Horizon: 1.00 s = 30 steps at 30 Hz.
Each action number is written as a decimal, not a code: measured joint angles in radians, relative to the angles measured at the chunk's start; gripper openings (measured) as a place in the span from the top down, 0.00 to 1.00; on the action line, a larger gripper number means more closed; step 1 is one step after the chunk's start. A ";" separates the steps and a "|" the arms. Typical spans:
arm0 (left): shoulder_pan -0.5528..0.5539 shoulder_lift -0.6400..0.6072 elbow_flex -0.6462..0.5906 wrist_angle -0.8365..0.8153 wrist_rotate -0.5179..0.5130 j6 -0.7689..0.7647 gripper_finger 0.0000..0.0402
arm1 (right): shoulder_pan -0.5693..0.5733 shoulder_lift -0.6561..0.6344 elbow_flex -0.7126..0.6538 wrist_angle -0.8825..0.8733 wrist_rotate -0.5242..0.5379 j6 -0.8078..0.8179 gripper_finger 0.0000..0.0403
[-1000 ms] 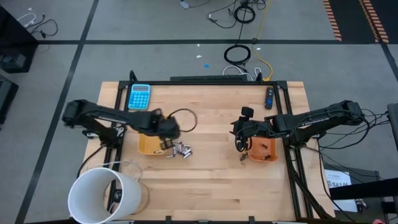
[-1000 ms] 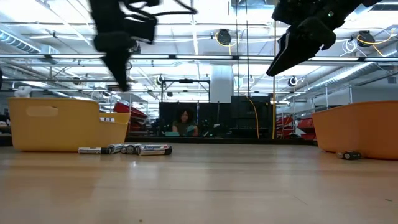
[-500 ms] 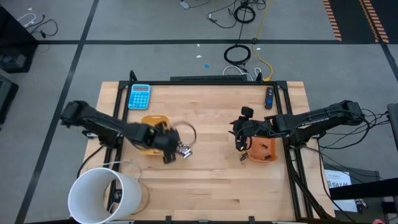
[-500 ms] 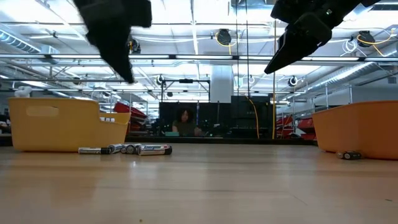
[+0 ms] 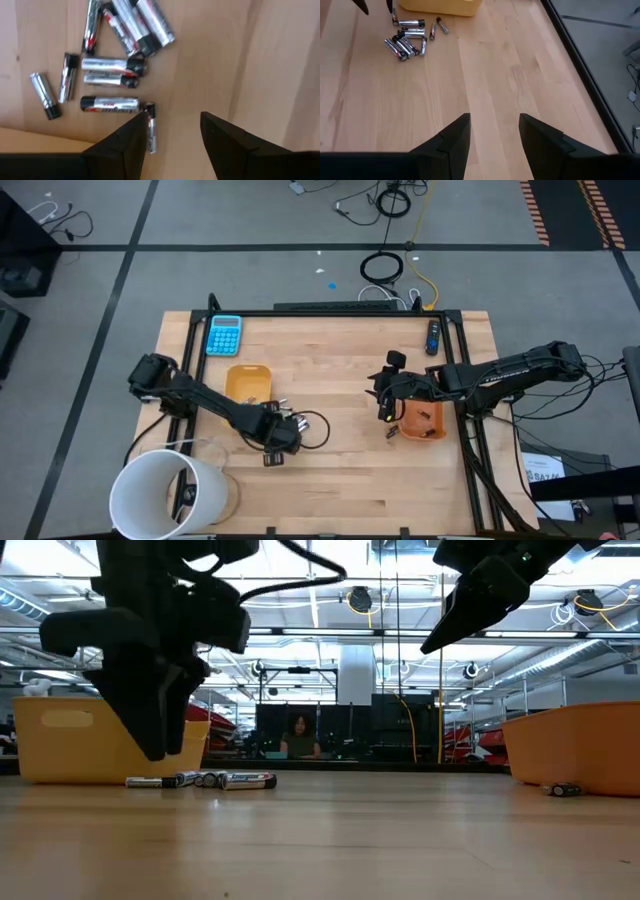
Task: Sort batteries
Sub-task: Put the silver battery into the yellow bin
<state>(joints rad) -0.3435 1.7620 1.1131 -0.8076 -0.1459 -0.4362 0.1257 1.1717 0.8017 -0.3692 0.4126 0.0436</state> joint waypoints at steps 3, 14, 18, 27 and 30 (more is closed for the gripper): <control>0.001 0.004 -0.013 -0.016 0.000 -0.010 0.53 | 0.000 0.000 0.000 -0.001 0.000 -0.001 0.60; 0.001 0.004 -0.025 -0.030 0.006 -0.051 0.53 | 0.000 0.000 0.000 0.001 0.000 -0.012 0.60; 0.008 0.004 -0.025 0.008 0.006 -0.029 0.53 | 0.000 0.000 0.000 0.008 0.000 -0.019 0.60; 0.038 0.049 -0.026 0.018 0.029 0.034 0.53 | 0.000 0.000 0.000 0.022 -0.021 -0.029 0.60; 0.038 0.084 -0.022 0.016 0.040 0.058 0.53 | 0.000 0.000 0.000 0.021 -0.022 -0.030 0.60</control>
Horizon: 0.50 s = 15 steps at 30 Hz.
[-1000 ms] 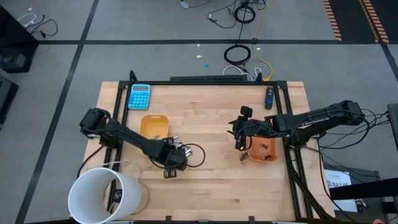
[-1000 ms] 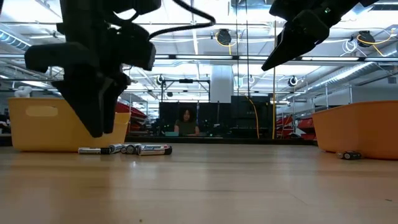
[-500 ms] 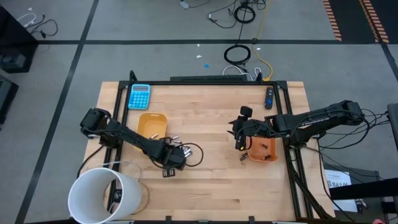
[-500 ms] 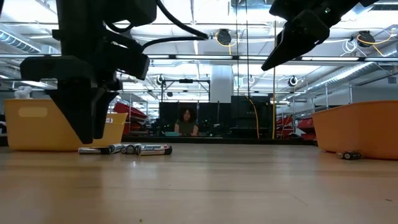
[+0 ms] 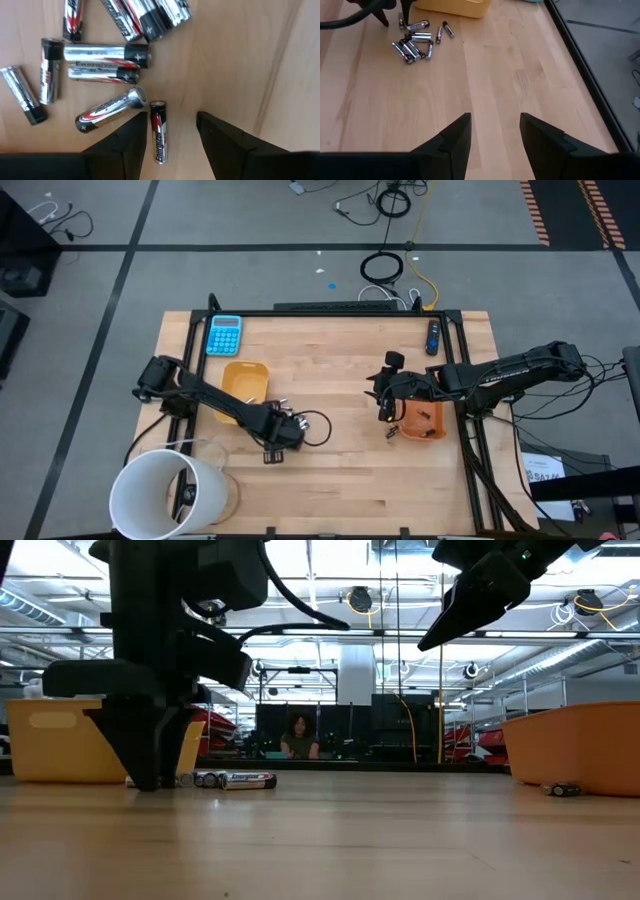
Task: Sort batteries
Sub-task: Put the silver battery into the yellow bin
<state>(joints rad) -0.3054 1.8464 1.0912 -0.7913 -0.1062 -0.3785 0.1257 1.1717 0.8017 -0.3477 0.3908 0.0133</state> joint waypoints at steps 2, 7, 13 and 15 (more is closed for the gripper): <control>0.000 0.019 0.001 0.000 -0.002 0.018 0.54 | 0.000 0.000 0.000 0.000 0.000 -0.006 0.60; -0.002 0.031 0.001 0.004 -0.024 0.050 0.70 | -0.010 0.000 0.000 0.000 -0.001 -0.011 0.60; 0.000 0.033 -0.002 0.015 -0.083 0.095 0.95 | -0.015 0.000 0.000 0.000 -0.001 -0.014 0.60; 0.001 0.035 0.007 0.019 -0.096 0.099 0.95 | -0.015 0.000 0.000 0.000 -0.001 -0.014 0.60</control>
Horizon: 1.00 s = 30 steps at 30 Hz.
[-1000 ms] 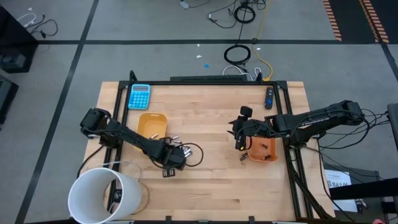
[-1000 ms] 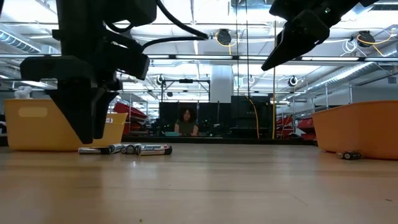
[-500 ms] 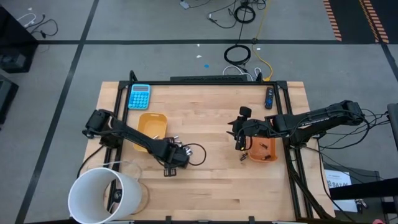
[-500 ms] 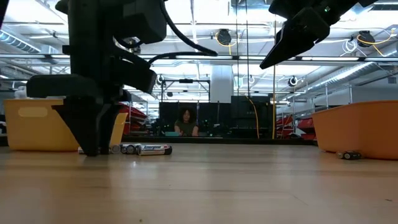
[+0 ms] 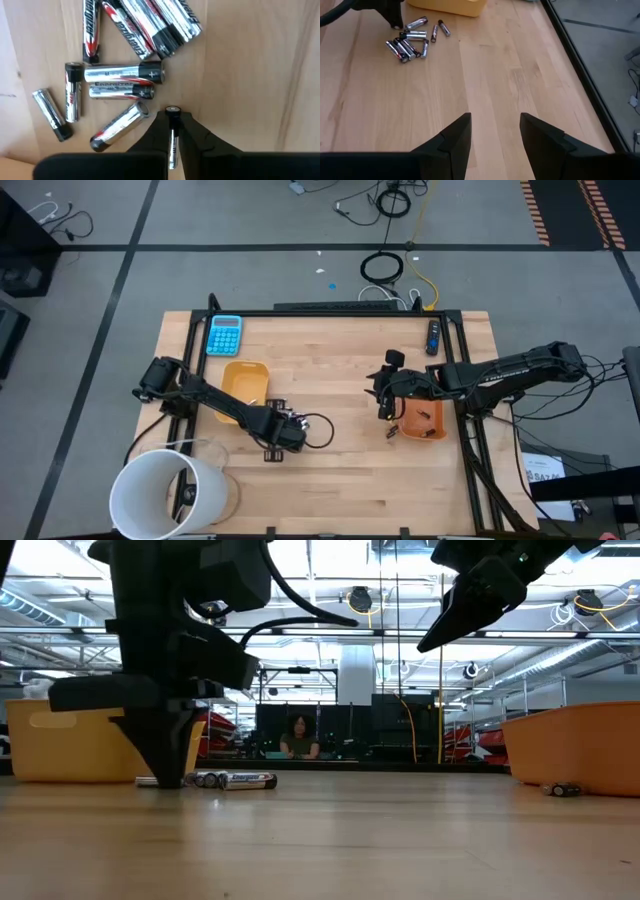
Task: Sort batteries
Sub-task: Put the silver battery into the yellow bin
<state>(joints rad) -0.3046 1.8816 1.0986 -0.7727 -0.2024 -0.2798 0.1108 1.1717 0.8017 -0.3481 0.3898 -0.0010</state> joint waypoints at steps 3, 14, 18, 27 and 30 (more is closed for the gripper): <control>-0.003 0.002 0.037 -0.021 -0.008 0.013 0.95 | 0.000 0.000 0.000 0.000 0.000 0.000 0.60; -0.021 -0.173 0.180 -0.190 -0.159 -0.009 0.95 | 0.000 0.000 0.000 -0.009 0.000 0.011 0.60; -0.013 -0.251 0.143 -0.421 -0.200 -0.134 0.95 | 0.000 0.000 0.000 -0.021 0.000 0.018 0.60; -0.010 -0.402 0.031 -0.475 -0.189 -0.331 0.72 | 0.000 0.000 0.000 0.001 0.000 0.021 0.60; -0.012 -0.407 0.057 -0.433 -0.212 -0.292 0.61 | 0.000 0.000 0.000 0.016 -0.001 0.018 0.60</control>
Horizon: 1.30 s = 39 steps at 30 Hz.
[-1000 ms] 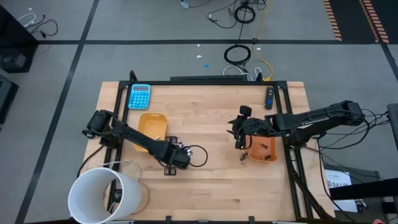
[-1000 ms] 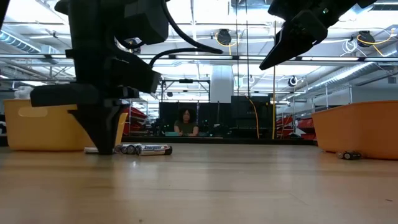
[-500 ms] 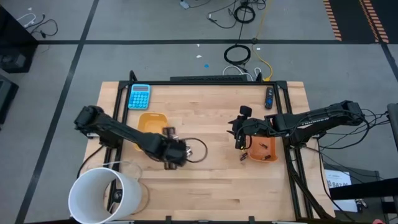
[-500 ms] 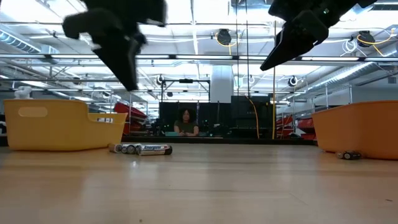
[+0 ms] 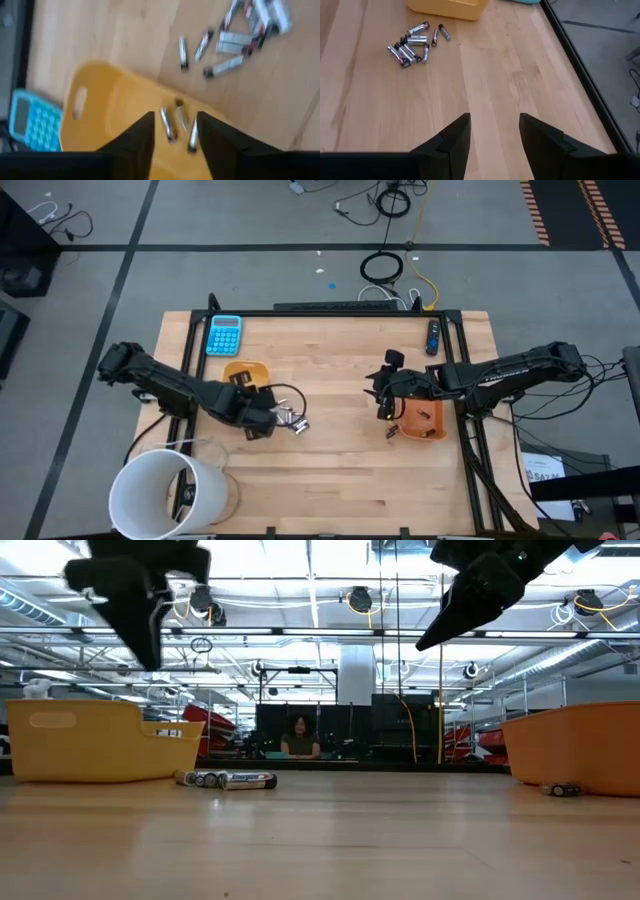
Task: Sort batteries
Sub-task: Put the silver battery into the yellow bin
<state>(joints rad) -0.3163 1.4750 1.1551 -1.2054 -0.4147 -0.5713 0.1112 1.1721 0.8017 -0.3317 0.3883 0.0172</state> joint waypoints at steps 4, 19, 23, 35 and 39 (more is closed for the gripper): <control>0.011 0.002 0.022 0.083 -0.031 0.086 0.53 | 0.000 0.000 0.000 0.013 -0.002 -0.001 0.60; 0.043 0.299 0.022 0.266 0.239 0.509 0.53 | 0.000 0.000 0.000 0.012 -0.049 0.000 0.60; 0.057 0.338 0.022 0.283 0.232 0.579 0.57 | 0.000 0.000 0.000 0.012 -0.050 -0.001 0.60; 0.131 0.372 -0.010 0.307 0.273 0.678 0.60 | 0.000 0.000 0.000 0.009 -0.050 -0.004 0.60; 0.161 0.371 -0.045 0.356 0.302 0.730 0.60 | 0.000 0.000 0.000 0.009 -0.050 -0.007 0.60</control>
<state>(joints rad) -0.1553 1.8458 1.1098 -0.8498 -0.1129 0.1585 0.1112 1.1721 0.8017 -0.3229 0.3378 0.0105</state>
